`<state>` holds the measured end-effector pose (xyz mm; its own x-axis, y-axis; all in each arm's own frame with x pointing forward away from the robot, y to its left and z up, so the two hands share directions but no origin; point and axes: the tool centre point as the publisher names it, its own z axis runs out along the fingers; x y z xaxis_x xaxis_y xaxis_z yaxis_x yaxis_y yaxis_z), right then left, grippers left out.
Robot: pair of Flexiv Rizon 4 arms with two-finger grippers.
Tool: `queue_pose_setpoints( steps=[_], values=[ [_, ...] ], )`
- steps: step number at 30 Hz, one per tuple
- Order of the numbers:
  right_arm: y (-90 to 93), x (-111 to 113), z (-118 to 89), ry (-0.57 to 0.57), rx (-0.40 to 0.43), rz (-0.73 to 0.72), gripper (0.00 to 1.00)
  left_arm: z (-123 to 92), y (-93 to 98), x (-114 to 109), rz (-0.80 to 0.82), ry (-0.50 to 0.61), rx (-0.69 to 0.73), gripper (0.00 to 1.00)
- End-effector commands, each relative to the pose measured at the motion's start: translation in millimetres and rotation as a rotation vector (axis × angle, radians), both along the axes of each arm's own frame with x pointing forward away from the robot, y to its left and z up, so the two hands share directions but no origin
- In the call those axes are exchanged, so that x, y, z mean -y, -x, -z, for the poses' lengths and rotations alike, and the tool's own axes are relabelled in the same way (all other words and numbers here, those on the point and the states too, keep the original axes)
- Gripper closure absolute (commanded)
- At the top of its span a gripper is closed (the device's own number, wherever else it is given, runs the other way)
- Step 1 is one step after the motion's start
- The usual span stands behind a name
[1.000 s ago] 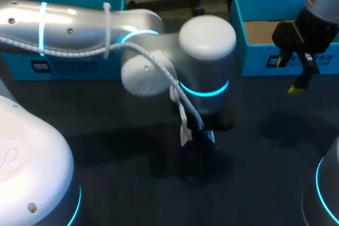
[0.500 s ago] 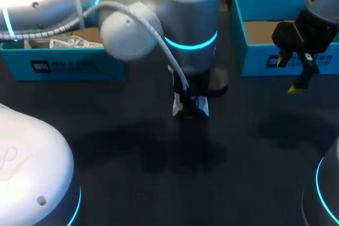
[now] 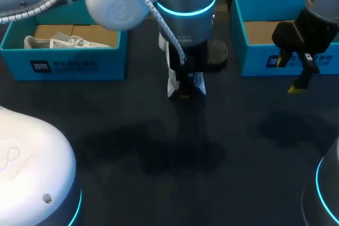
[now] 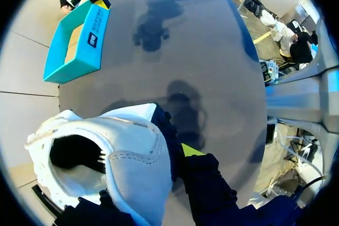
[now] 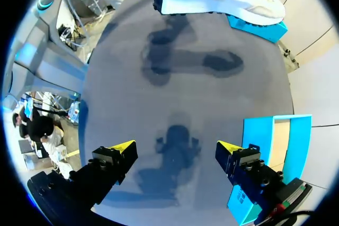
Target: Take the shoe out of the shoebox, open the shoe tongue, remove and reinsert the insole, then place the shoe into the shoebox
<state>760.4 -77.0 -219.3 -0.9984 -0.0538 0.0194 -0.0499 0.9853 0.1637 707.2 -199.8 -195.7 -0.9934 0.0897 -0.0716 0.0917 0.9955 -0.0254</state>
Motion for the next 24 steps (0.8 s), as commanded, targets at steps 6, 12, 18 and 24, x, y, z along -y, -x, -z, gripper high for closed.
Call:
queue_pose_setpoints(
  steps=[6,12,18,24],
  values=[
    [0.1,0,1,0.001,0.000,0.000,0.00,-2,-0.1,1,0.001,-0.003,0.001,1.00],
    [0.1,0,1,0.001,0.000,0.000,0.00,-2,-0.1,1,0.001,-0.003,0.001,1.00],
    [0.1,0,1,0.001,0.000,0.000,0.00,-5,-8.5,-13,0.036,-0.012,0.009,1.00],
    [0.1,0,1,0.001,0.000,0.000,0.00,-10,-24.9,-36,0.052,-0.008,0.009,1.00]
  ],
)
